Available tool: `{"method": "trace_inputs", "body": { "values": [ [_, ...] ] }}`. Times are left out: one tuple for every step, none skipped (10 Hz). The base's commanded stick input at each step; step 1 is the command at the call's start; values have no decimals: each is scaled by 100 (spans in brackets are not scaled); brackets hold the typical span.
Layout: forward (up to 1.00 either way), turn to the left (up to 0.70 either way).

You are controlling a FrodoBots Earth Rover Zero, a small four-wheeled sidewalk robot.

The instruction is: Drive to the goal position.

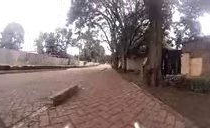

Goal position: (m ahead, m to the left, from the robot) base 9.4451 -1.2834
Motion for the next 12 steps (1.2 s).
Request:
{"method": "trace_inputs", "body": {
  "values": [
    [50, 0],
    [50, 0],
    [50, 0],
    [50, -3],
    [50, -7],
    [50, -12],
    [50, -36],
    [50, -25],
    [50, -16],
    [50, -6],
    [50, 7],
    [50, 6]
  ]
}}
